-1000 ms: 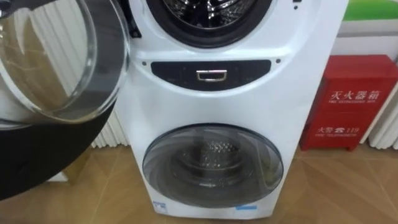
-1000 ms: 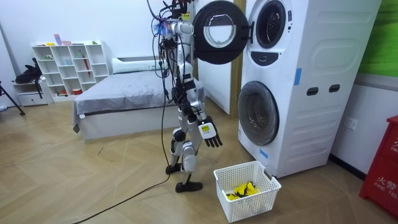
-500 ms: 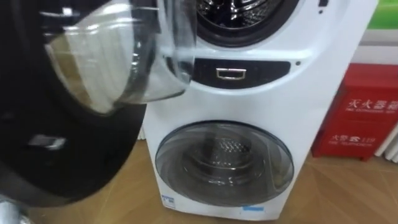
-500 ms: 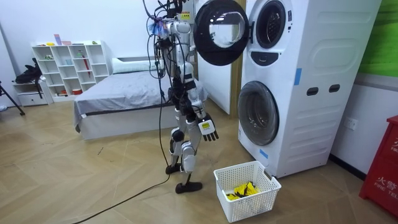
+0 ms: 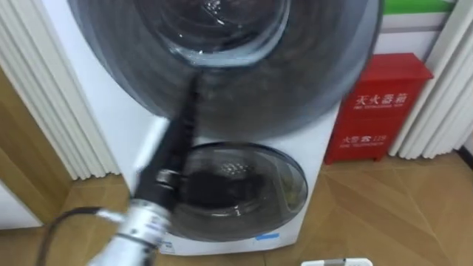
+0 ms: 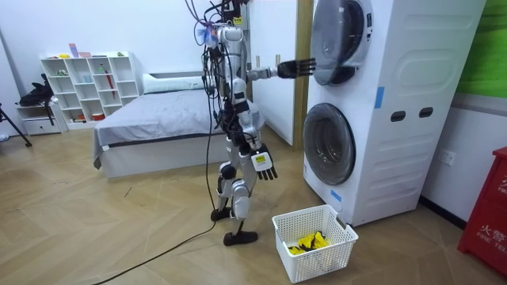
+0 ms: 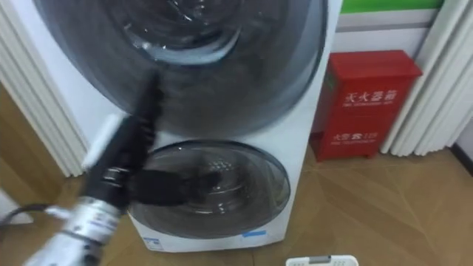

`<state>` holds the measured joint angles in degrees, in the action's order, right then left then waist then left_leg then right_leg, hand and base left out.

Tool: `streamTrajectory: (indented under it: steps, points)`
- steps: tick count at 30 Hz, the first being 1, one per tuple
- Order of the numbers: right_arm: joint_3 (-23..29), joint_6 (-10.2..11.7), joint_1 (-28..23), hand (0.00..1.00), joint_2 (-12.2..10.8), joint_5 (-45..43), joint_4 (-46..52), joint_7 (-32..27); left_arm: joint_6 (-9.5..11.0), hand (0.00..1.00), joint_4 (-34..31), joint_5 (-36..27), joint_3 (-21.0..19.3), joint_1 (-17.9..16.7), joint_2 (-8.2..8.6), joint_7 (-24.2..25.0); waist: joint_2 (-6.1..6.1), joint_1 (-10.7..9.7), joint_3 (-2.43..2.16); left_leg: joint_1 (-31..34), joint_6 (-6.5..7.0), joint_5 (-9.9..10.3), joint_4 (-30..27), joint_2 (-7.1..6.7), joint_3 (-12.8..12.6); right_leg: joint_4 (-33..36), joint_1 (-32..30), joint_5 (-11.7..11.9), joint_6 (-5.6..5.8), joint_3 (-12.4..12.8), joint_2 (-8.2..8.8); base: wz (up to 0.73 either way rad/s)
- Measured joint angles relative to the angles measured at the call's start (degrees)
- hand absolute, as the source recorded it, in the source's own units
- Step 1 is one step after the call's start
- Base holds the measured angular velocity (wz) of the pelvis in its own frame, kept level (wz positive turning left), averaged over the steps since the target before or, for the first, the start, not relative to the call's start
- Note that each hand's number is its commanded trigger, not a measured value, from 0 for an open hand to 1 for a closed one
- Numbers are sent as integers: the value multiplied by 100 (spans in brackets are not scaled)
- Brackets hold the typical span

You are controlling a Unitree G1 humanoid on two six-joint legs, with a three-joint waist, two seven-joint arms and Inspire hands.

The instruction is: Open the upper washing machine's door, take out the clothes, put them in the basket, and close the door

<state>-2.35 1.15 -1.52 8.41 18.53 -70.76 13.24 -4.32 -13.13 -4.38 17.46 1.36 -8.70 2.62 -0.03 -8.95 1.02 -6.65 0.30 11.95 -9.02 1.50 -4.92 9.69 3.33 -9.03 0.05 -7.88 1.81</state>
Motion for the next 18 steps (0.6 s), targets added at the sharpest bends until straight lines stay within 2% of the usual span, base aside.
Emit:
streamTrajectory:
  steps: [4, 5, 10, 12, 13, 14, 15, 16, 18]
  points:
    - [-87, -1, 20, 0, -68, -66, -11, 2, 5, 0, 641, 103, 203, 0, 94, 64, -83, 0, 24, -107, 0, 0, 43, 9, -74, -4, 38, 0, 0, 68, -26, -19]
    - [-87, -2, 31, 0, -81, -111, -11, 3, 54, 0, 943, 196, 182, 3, 90, 52, -110, 15, 13, -105, 0, 0, 43, 11, -156, -4, 17, 0, 0, 94, -29, -21]
    - [-54, -22, -106, 0, -78, -81, 51, 4, 83, 0, 2394, 490, 52, -106, 27, 24, -168, 154, -15, -104, 0, 0, 44, 10, -152, -1, -20, 5, -8, 147, -37, -8]
    - [17, -23, -246, 0, -78, -56, 192, 7, 269, 0, 3201, 734, -104, -280, 13, -44, -164, 170, -21, -158, 0, 0, 45, 11, -138, -9, 38, 5, -8, 148, -41, -3]
    - [47, -20, -297, 0, -79, 7, 210, 1, 313, 0, 3837, 826, -230, -455, 12, -169, -164, 203, -32, -214, 0, 1, 46, 16, -140, -11, 79, 5, -8, 155, -53, -17]
    - [54, -19, -345, 0, -80, 39, 217, -11, 324, 0, 4438, 912, -362, -642, 0, -331, -158, 263, -70, -247, -2, 2, 46, 28, -142, -11, 91, 5, -9, 154, -73, -26]
    - [134, -14, -431, 0, -93, 23, 252, -12, 324, 0, 4944, 1062, -583, -861, 1, -463, -162, 323, -73, -265, -14, 11, 62, 46, -128, -18, 112, 8, -13, 153, -93, -19]
    - [177, -2, -456, 0, -106, 16, 287, -15, 349, 0, 5166, 1201, -753, -996, 3, -527, -164, 337, -75, -272, -29, 20, 68, 61, -126, -21, 125, 8, -13, 139, -105, -5]
    - [408, 5, -577, 0, -142, 11, 293, 8, 462, 0, 6118, 1501, -1508, -1308, -52, -824, -169, 455, -90, -311, -82, 57, 72, 104, -142, -36, 151, 7, -14, 91, -141, 7]
